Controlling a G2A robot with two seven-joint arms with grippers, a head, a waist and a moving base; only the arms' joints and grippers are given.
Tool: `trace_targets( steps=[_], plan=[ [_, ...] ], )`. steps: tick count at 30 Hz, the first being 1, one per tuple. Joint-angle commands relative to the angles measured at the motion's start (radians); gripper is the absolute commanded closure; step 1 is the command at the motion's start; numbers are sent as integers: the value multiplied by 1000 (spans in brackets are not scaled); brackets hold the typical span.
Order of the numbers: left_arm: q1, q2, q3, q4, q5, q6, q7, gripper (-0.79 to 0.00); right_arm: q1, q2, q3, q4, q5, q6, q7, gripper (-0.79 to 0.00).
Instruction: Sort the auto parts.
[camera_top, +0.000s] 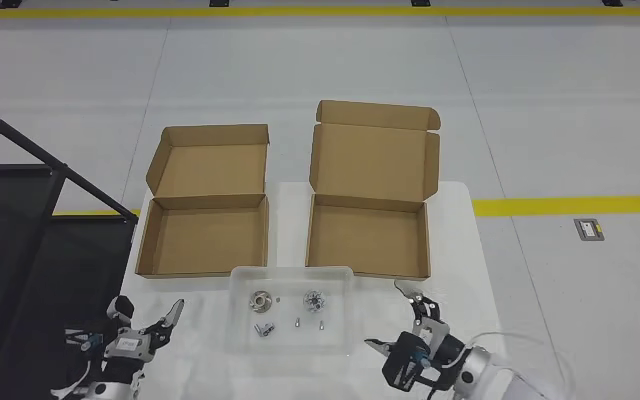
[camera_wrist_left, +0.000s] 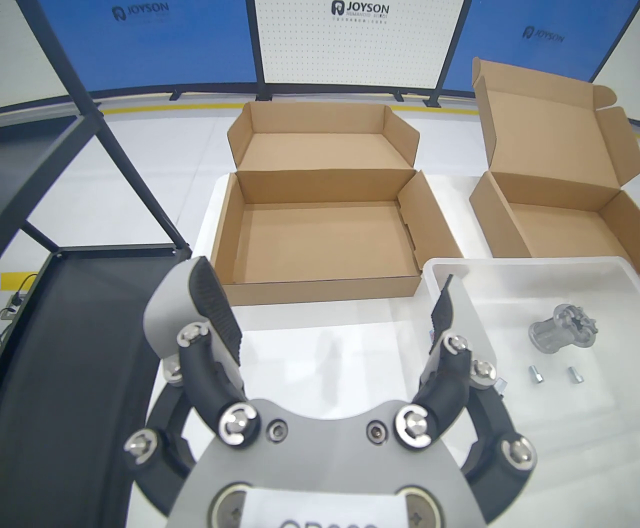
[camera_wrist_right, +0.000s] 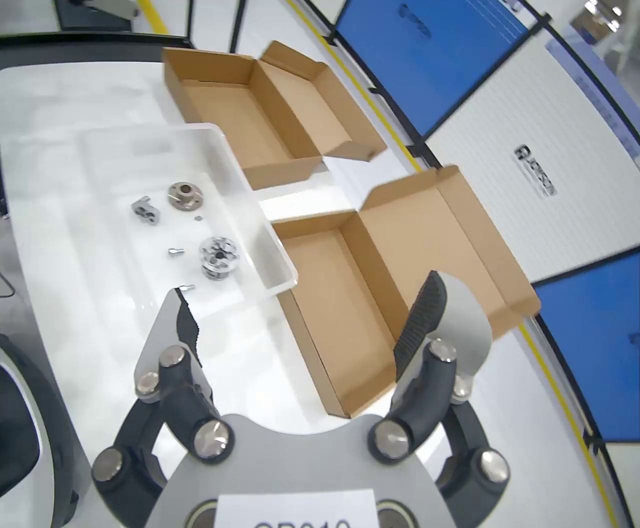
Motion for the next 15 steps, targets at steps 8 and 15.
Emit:
trace_targets(
  steps=[8, 15],
  plan=[
    [4, 0, -2, -4, 1, -2, 2, -785, 75, -11, -105, 37, 14, -10, 70, -785],
    [4, 0, -2, -4, 1, -2, 2, -785, 75, -11, -105, 37, 14, -10, 70, -785]
  ],
)
